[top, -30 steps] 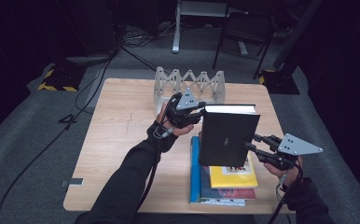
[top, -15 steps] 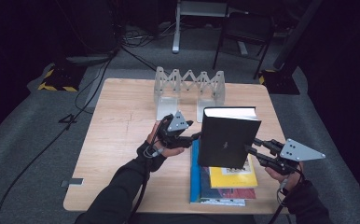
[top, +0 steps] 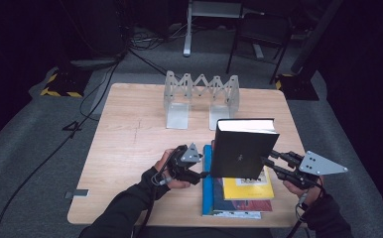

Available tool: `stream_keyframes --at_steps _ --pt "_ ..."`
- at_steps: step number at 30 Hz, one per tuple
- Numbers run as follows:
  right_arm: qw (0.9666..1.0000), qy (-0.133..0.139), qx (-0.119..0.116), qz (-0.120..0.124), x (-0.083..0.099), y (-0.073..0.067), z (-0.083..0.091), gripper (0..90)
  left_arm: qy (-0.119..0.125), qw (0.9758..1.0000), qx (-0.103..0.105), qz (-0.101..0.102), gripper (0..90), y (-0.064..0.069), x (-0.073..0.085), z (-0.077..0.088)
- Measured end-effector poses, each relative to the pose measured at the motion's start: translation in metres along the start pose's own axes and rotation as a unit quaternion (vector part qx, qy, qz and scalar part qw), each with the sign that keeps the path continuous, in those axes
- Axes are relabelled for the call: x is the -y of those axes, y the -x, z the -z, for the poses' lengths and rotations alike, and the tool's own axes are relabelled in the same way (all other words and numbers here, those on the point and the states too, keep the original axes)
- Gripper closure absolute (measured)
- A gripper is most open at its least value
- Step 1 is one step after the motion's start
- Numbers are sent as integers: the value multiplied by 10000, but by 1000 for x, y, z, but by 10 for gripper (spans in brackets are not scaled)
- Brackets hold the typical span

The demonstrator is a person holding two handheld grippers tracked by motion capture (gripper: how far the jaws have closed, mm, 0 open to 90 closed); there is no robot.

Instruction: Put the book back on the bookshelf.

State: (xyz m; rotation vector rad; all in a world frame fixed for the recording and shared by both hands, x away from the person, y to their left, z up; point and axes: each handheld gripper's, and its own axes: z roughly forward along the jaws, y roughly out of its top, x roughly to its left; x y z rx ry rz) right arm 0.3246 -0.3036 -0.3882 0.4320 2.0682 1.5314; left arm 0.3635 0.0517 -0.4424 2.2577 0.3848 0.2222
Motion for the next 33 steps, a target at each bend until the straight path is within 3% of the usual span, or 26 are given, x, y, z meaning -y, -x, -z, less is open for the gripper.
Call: stream_keyframes --at_steps 4,6,14,15,16,20,21,24,27,31,33 --pt "10000 7 -15 3 0 -2 1 695 259 9995 186 -52 311 13 -11 -13" --pt "10000 3 -6 32 0 -3 1 698 269 9995 148 -64 294 14 -13 -15" --pt "10000 -11 22 55 0 -11 6 715 729 9973 23 -68 322 14 -32 -23" --pt "10000 -36 49 52 0 -12 7 716 784 9969 -41 -102 320 15 -36 -23" --pt "10000 -39 57 51 0 -12 7 716 1007 9949 2 -7 327 13 -41 -22" --pt "9999 -63 70 52 2 -13 9 721 1205 9925 195 53 342 10 -46 -20" --pt "9999 -84 91 37 4 -13 10 713 1225 9922 226 -15 344 9 -49 -19" --pt "9998 -160 85 -57 9 -10 12 647 1315 9910 236 -54 349 9 -54 -15" --pt "9988 -381 249 -153 14 -9 12 525 1441 9890 288 -165 359 9 -61 -8" --pt "9971 -607 358 -274 19 -10 9 430 1408 9881 433 -437 417 12 -65 -5" --pt "9956 -810 388 -268 25 -12 3 372 1414 9878 449 -465 446 16 -65 -4"
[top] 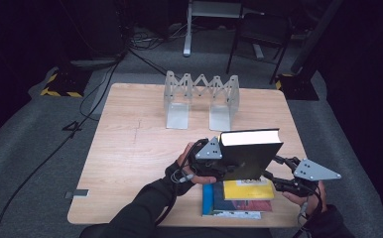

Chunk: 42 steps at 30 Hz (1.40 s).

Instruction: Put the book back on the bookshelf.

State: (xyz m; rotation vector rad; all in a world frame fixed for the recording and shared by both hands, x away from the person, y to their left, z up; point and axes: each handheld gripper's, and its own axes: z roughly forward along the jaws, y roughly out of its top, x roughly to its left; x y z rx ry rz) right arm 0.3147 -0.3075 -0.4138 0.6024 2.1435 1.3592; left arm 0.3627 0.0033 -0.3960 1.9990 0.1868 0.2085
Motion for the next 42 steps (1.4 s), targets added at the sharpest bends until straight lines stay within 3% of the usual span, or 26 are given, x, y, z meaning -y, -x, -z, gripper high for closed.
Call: stream_keyframes --at_steps 3,4,8,15,20,27,32,33,36,39,42 --pt "9998 -28 -139 -137 3 1 -5 363 10 10000 16 43 457 2 -1 1" --pt "9997 -32 -177 -152 3 1 -6 398 58 10000 5 74 457 2 -2 1" --pt "9996 -56 -292 37 3 -4 -9 466 134 9999 -6 75 458 4 -7 2" --pt "9996 -68 -284 6 4 -6 -11 474 385 9992 -83 68 432 5 -23 5" --pt "9996 -71 -278 -17 5 -6 -11 427 576 9982 -145 82 410 6 -32 6" --pt "9997 -153 -194 -60 7 -5 -10 394 615 9980 115 -7 481 5 -35 6" --pt "9992 -294 -231 -166 16 -2 -5 374 612 9981 86 46 489 5 -34 6" --pt "9986 -470 -192 -115 21 -1 -2 354 621 9980 78 75 492 5 -34 7" --pt "9977 -601 -244 -205 26 2 0 337 623 9980 15 88 493 7 -34 7" --pt "9952 -954 -100 -177 40 8 4 308 613 9981 -24 75 493 9 -34 7" --pt "9947 -828 -99 -604 53 20 13 298 623 9980 -34 83 493 9 -33 8"
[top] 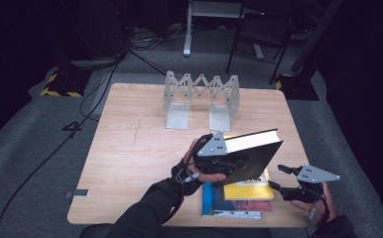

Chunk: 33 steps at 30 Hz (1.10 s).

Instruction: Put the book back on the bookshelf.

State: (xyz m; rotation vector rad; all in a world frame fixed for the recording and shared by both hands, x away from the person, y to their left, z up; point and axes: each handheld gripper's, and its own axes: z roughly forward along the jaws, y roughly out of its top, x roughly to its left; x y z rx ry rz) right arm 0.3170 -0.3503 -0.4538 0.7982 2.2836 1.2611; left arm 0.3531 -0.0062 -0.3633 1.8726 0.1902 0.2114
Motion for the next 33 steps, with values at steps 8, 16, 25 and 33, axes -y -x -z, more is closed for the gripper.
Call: stream_keyframes --at_steps 8,16,25,33 --pt "9983 -365 374 -250 27 16 8 291 10 10000 -10 10 493 0 1 0" --pt "9946 -682 541 -572 54 33 2 289 -32 9999 -22 -99 493 4 0 1" --pt "9911 -987 569 -692 58 38 -6 239 12 10000 -24 -37 495 2 1 0" --pt "9902 -1016 518 -805 59 40 -7 227 80 9998 -148 140 504 -1 -1 -2"
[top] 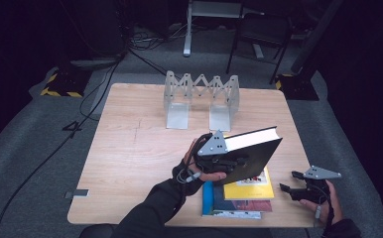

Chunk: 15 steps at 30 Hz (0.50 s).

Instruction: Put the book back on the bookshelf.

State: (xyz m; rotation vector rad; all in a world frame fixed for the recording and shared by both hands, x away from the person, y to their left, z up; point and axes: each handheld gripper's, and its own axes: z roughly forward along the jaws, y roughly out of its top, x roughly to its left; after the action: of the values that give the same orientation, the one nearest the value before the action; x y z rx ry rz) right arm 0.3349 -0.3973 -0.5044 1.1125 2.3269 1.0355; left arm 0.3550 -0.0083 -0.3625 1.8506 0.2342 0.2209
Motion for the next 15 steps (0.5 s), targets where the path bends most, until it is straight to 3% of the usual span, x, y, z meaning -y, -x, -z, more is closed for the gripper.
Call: stream_keyframes --at_steps 6,15 --pt "10000 5 -9 -11 0 0 0 226 -18 9999 -102 18 507 -5 -3 -1" --pt "10000 -2 -3 -10 0 0 0 223 -45 9985 -541 83 515 -18 -4 7"
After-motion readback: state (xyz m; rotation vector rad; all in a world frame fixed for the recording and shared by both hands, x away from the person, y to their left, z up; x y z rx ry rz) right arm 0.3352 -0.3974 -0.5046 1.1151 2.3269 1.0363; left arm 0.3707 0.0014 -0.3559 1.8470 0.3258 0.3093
